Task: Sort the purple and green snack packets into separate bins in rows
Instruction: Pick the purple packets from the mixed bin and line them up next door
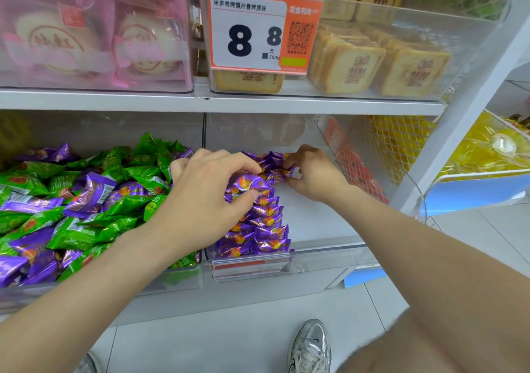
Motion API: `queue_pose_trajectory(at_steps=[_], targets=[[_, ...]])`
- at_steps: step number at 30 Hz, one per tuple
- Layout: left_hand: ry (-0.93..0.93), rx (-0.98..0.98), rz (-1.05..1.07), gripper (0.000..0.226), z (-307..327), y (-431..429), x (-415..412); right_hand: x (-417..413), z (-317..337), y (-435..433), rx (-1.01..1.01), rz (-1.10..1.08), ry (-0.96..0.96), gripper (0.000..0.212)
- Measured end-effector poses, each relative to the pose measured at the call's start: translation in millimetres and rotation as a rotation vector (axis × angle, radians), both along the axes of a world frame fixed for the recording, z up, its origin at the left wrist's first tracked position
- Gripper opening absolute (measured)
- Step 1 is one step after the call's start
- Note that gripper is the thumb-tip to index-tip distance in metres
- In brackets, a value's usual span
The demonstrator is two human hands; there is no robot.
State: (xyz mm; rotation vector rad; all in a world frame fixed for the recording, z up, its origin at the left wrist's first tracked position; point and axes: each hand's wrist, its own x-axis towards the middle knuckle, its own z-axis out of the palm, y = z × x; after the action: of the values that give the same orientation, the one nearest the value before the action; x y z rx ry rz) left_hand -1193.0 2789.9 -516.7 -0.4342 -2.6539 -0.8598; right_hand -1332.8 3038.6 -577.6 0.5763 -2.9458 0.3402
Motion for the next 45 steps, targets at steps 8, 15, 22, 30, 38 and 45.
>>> queue_pose_trajectory(at_steps=[8,15,22,30,38,45], targets=[[0.023,0.09,0.006,0.051,13,-1,8,47,65,-28,-0.788,-0.002,-0.317,0.018],[0.054,0.094,-0.056,0.047,17,-3,6,82,87,-23,-0.907,0.217,-0.802,0.028],[0.006,0.119,-0.031,0.024,14,-3,3,82,89,-17,-0.914,0.269,-0.723,0.031],[-0.032,0.018,0.165,0.016,11,-5,3,26,45,24,-0.375,-0.05,-0.065,0.023],[-0.041,0.011,0.154,0.015,7,-6,4,15,18,4,-0.13,0.058,-0.102,0.044],[-0.049,-0.008,0.15,0.014,7,-7,4,11,15,-1,-0.027,0.064,-0.094,0.042]])
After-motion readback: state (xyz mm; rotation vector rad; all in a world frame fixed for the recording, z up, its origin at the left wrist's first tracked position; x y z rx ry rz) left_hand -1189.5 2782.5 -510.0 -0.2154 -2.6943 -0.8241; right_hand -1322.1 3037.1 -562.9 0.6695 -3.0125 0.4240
